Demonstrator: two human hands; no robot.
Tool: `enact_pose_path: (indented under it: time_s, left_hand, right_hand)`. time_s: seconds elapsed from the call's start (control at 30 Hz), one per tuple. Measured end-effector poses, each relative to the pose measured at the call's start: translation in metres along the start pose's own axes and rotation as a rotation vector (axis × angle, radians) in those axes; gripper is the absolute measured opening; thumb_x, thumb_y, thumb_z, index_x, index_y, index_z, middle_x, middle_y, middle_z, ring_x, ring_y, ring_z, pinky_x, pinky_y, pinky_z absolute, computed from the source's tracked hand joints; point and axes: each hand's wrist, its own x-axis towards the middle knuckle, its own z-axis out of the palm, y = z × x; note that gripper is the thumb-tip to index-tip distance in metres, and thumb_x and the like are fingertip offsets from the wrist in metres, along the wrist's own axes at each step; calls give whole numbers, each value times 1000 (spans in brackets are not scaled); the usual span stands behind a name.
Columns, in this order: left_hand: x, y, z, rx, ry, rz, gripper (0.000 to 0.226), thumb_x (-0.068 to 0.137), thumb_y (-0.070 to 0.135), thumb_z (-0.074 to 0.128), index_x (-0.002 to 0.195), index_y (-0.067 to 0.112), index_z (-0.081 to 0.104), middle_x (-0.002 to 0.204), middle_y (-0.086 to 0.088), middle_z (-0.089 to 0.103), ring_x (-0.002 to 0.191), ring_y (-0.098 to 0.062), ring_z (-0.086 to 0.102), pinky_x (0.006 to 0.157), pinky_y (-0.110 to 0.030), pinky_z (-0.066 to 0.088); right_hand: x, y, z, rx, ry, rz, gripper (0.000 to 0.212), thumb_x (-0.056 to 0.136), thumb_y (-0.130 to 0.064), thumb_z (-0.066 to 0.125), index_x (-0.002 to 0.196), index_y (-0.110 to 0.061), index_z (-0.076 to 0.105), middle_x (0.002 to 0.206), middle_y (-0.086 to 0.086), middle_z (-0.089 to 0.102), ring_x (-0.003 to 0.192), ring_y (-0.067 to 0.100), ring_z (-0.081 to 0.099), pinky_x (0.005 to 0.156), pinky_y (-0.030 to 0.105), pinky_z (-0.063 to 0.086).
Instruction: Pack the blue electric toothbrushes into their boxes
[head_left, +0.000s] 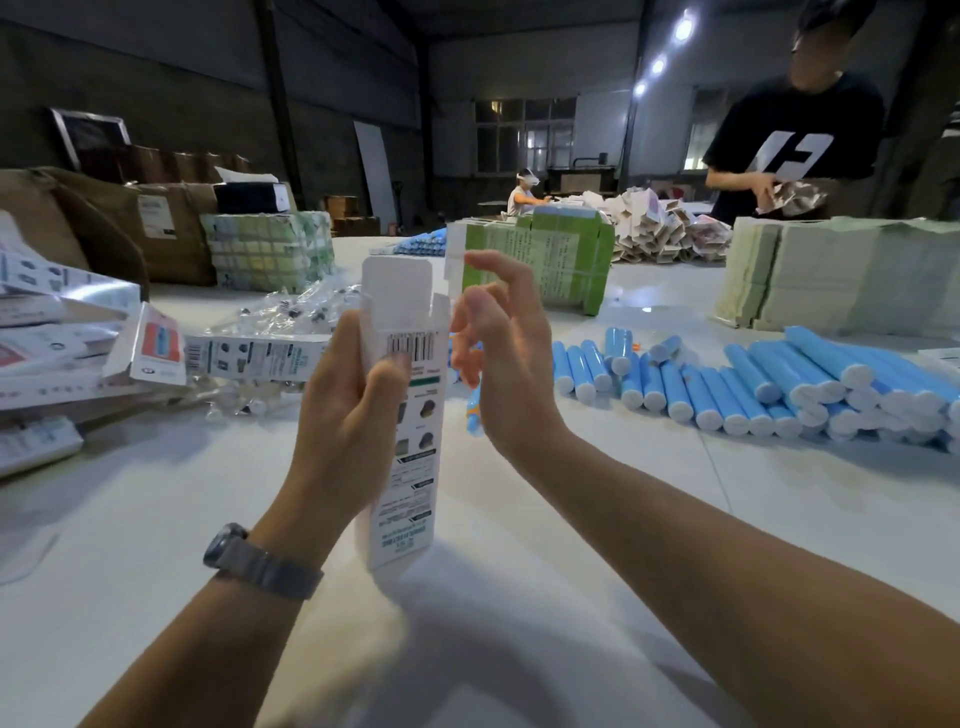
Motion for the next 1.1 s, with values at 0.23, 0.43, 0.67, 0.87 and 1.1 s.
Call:
enact_pose_path:
  time_s: [0.23, 0.43, 0.67, 0.87, 1.1]
  left_hand:
    - [17, -6, -32, 383, 350, -233, 29, 85, 49, 39, 101, 28, 49, 86, 2, 59, 84, -29, 62, 73, -44, 56]
    - [21, -17, -50, 512, 508, -300, 28, 97, 36, 51, 122, 23, 45, 115, -8, 61, 99, -30, 59, 77, -43, 49]
    - [23, -19, -54, 445, 508, -335, 16, 97, 32, 52, 110, 31, 43, 109, -2, 61, 95, -27, 60, 69, -37, 44]
    - [23, -14, -52, 434, 474, -347, 16, 96, 35, 49, 111, 35, 42, 112, 1, 61, 100, -26, 60, 84, -51, 54]
    - [23, -15, -48, 448, 452, -328, 20, 97, 34, 51, 116, 33, 46, 112, 3, 63, 100, -24, 60, 87, -51, 53]
  right_hand:
    - [39, 100, 75, -486, -360, 302, 18, 94, -23, 59, 110, -18, 66, 85, -1, 62, 81, 19, 58, 73, 31, 43]
    - [72, 153, 137, -1168, -753, 112, 37, 95, -41, 52, 129, -26, 56, 129, 5, 58, 117, 31, 52, 74, 37, 39]
    - [82, 174, 135, -1133, -595, 132, 66, 87, -31, 65, 145, -25, 34, 144, 9, 34, 129, 33, 35, 102, 48, 40]
    - [97, 178, 114, -998, -537, 256, 83, 79, -27, 80, 146, -33, 32, 137, 8, 40, 115, 32, 55, 93, 46, 52]
    - [103, 187, 104, -1305, -500, 161, 32, 92, -11, 54, 124, -15, 51, 125, 13, 53, 109, 37, 59, 75, 39, 40]
